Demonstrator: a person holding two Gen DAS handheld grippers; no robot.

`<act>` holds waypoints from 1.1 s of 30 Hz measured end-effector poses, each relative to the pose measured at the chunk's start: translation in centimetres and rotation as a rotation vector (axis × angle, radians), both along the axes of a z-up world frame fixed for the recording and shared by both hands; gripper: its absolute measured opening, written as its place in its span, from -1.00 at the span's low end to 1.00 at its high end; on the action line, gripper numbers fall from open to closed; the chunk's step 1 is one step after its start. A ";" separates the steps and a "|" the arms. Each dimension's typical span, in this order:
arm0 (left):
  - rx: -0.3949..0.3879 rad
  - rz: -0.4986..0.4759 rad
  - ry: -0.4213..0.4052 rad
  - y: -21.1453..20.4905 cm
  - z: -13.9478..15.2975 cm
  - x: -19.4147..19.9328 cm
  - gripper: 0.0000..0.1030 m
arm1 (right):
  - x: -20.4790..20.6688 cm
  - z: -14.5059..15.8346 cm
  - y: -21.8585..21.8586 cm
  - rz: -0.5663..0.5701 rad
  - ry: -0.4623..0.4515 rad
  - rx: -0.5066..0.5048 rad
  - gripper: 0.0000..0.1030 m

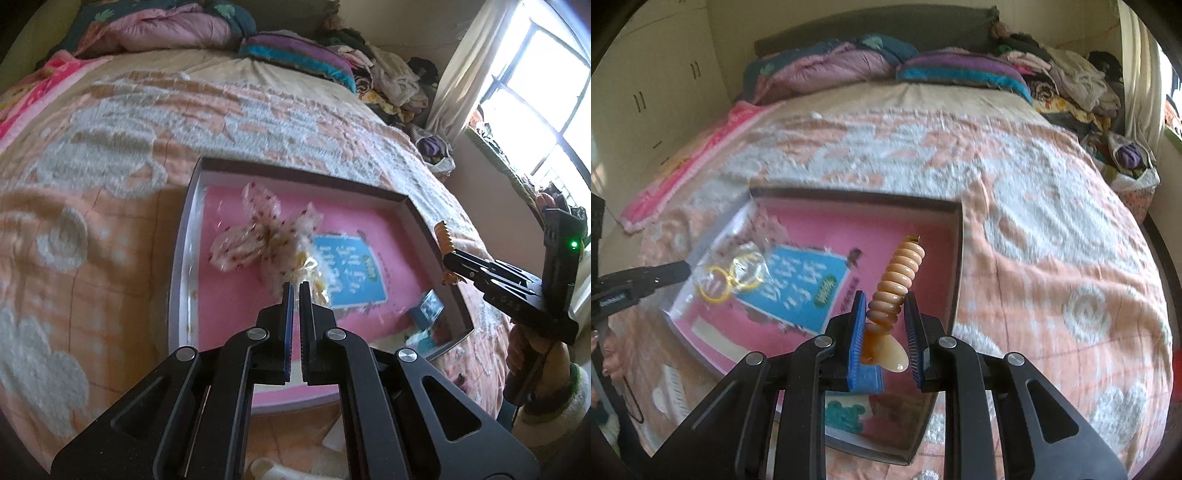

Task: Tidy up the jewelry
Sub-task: 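Drop the yellow ties in the tray with the left while the right holds the spiral, then lower the peach spiral hair tie into the tray and open the right tool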

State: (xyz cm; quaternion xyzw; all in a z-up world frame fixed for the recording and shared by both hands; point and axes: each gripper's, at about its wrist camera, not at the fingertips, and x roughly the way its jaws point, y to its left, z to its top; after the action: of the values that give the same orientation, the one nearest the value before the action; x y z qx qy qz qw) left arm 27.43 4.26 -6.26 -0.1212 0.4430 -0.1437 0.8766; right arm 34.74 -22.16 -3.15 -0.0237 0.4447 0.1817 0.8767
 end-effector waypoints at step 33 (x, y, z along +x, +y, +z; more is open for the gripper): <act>0.112 0.181 -0.105 1.2 4.3 -12.1 0.82 | -11.0 6.1 -4.1 -0.070 -0.132 0.166 0.64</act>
State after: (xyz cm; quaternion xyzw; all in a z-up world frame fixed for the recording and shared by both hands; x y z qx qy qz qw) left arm 15.33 5.46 -1.97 -0.1040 0.3911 -0.0453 0.9133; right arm 23.78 -26.30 2.98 0.0525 0.3702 0.1853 0.9088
